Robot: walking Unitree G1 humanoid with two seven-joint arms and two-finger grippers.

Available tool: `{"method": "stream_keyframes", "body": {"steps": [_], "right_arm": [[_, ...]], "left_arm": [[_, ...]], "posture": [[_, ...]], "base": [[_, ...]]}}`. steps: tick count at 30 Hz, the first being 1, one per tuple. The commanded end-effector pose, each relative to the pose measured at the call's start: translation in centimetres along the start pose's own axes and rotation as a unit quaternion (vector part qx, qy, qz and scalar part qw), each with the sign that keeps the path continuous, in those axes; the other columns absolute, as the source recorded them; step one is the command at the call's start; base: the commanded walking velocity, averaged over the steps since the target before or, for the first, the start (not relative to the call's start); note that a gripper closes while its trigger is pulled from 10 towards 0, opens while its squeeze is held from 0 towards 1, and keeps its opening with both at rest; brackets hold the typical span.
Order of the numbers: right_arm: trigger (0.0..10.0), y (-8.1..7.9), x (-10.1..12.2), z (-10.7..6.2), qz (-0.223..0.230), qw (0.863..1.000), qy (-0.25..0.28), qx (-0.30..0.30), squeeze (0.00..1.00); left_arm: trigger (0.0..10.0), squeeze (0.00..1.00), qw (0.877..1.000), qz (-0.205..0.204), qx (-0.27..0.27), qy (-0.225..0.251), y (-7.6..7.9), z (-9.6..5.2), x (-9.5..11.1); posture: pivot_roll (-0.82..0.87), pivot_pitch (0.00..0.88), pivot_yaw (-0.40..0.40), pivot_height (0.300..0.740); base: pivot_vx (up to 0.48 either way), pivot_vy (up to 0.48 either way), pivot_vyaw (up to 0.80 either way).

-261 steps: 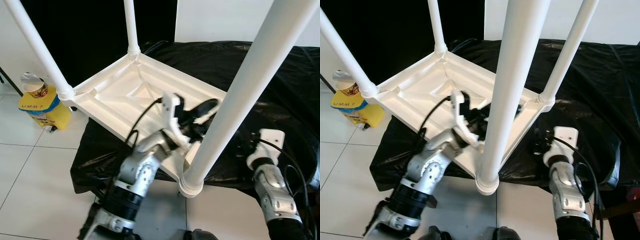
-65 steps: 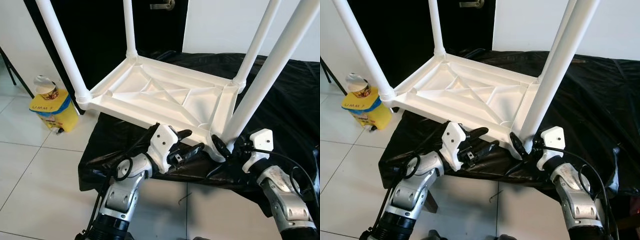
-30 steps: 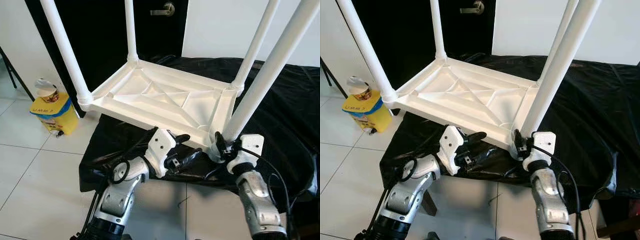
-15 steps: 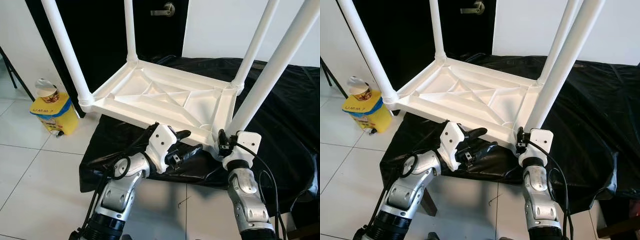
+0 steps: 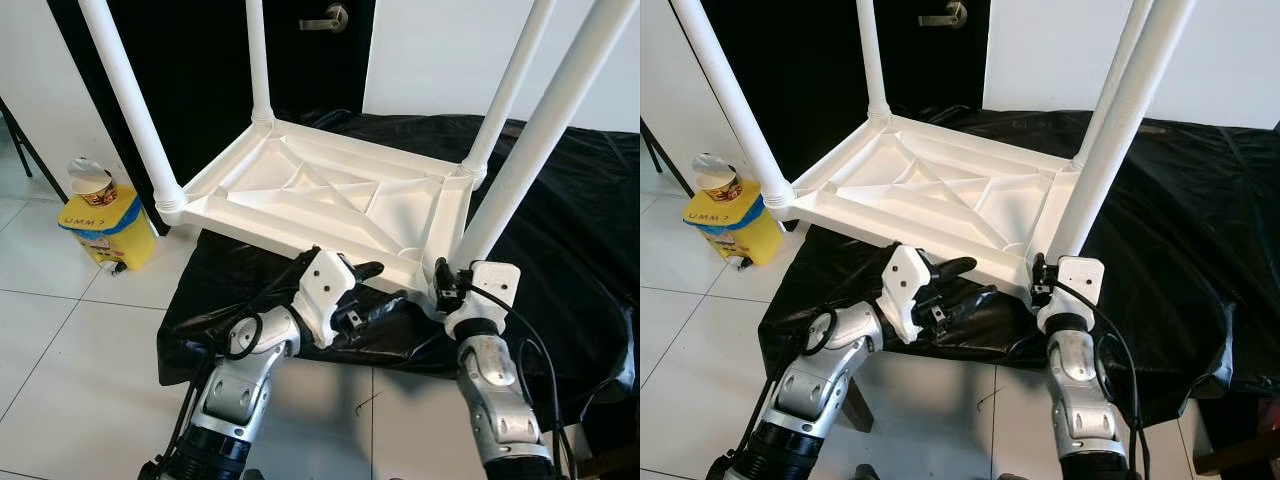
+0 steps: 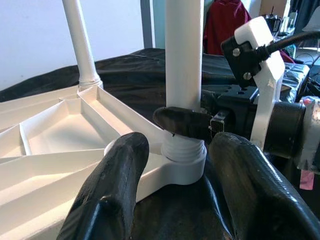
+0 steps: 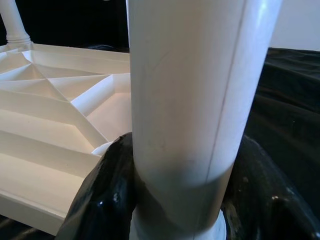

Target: Building children table

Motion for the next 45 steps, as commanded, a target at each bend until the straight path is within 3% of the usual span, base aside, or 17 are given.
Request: {"method": "stream_keyframes", "body": {"steps": [1,7,11,12,13,14,19,21,31,32,33,34,42,43,45], "right_arm": [[10.0,0.3,0.4,0.1,-0.001,1.000,0.005,0.015,1.00],[10.0,0.2,0.8,0.0,0.000,0.999,0.012,0.042,1.00],[10.0,-0.1,1.2,-0.7,0.006,0.994,0.014,0.104,1.00],[10.0,-0.1,1.2,-0.9,0.005,0.992,0.012,0.122,0.73],[10.0,-0.1,1.2,-0.9,0.005,0.992,0.012,0.122,0.73],[10.0,-0.1,1.2,-1.1,0.003,0.989,0.007,0.146,0.00],[10.0,-0.1,0.8,-1.6,-0.008,0.975,-0.018,0.220,0.00],[10.0,0.1,0.3,-1.5,-0.028,0.962,-0.042,0.268,0.00],[9.6,-0.1,0.2,-0.5,-0.059,0.948,-0.051,0.310,0.00],[5.0,-0.1,0.2,-0.2,-0.064,0.946,-0.050,0.314,0.00],[5.0,-0.1,0.2,-0.2,-0.064,0.946,-0.050,0.314,0.00],[0.0,0.0,0.0,0.0,-0.069,0.946,-0.052,0.314,0.00],[0.0,0.2,-1.1,0.4,-0.067,0.949,-0.071,0.300,0.00],[6.1,0.0,-1.4,0.4,-0.064,0.952,-0.073,0.290,0.00],[6.1,-0.1,-1.5,0.4,-0.062,0.954,-0.074,0.284,0.00]], "left_arm": [[10.0,0.00,0.999,0.005,0.033,-0.008,-0.6,0.0,-0.2],[10.0,0.00,0.999,0.004,0.032,-0.008,-0.5,0.0,-0.3],[10.0,0.00,1.000,0.004,0.030,-0.008,-0.4,0.0,-0.2],[10.0,0.00,1.000,0.004,0.029,-0.008,-0.4,-0.1,-0.2],[10.0,0.00,1.000,0.004,0.029,-0.008,-0.4,-0.1,-0.2],[10.0,0.00,1.000,0.004,0.028,-0.008,-0.4,-0.1,-0.2],[10.0,0.00,1.000,0.007,0.022,-0.009,-0.4,0.0,-0.3],[10.0,0.00,1.000,0.009,0.017,-0.009,-0.4,0.1,-0.2],[10.0,0.00,1.000,0.014,0.012,-0.009,-0.5,0.2,-0.1],[10.0,0.00,1.000,0.015,0.011,-0.010,-0.5,0.3,-0.1],[10.0,0.00,1.000,0.015,0.011,-0.010,-0.5,0.3,-0.1],[10.0,0.00,1.000,0.017,0.012,-0.011,-0.6,0.3,-0.1],[10.0,0.00,1.000,0.024,0.014,-0.012,-1.0,0.5,-0.2],[10.0,0.00,1.000,0.025,0.015,-0.012,-1.0,0.6,-0.2],[10.0,0.00,0.999,0.026,0.015,-0.012,-1.1,0.6,-0.2]], "posture": [[-0.01,0.000,-0.044,0.740],[-0.01,0.000,-0.043,0.740],[-0.02,0.000,-0.039,0.740],[-0.02,0.000,-0.033,0.740],[-0.02,0.000,-0.033,0.740],[-0.02,0.000,-0.030,0.740],[-0.03,0.000,-0.022,0.740],[-0.03,0.000,-0.018,0.740],[-0.03,0.000,-0.008,0.740],[-0.02,0.000,-0.010,0.740],[-0.02,0.000,-0.010,0.740],[-0.02,0.000,-0.011,0.740],[-0.02,0.000,-0.018,0.740],[-0.02,0.000,-0.017,0.740],[-0.02,0.000,-0.018,0.740]], "base": [[0.000,0.000,0.00],[0.000,0.000,0.00],[0.000,0.000,0.00],[0.000,0.000,0.00],[0.000,0.000,0.00],[0.000,0.000,0.00],[0.000,0.000,0.00],[0.000,0.000,0.00],[0.000,0.000,0.00],[0.000,0.000,0.00],[0.000,0.000,0.00],[0.000,0.000,0.00],[0.000,0.000,0.00],[0.000,0.000,0.00],[0.000,0.000,0.00]]}}
Point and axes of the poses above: a point about 5 cm out from each wrist's last joint towards the gripper, its own z axis pointing out of the wrist towards the gripper, its own x axis along the axis of the wrist's last joint, y = z × x, the point moved 5 cm from there along z, pointing out of the wrist towards the gripper, and after that the axes turned 6 degrees about z, right-handed, at the moved point
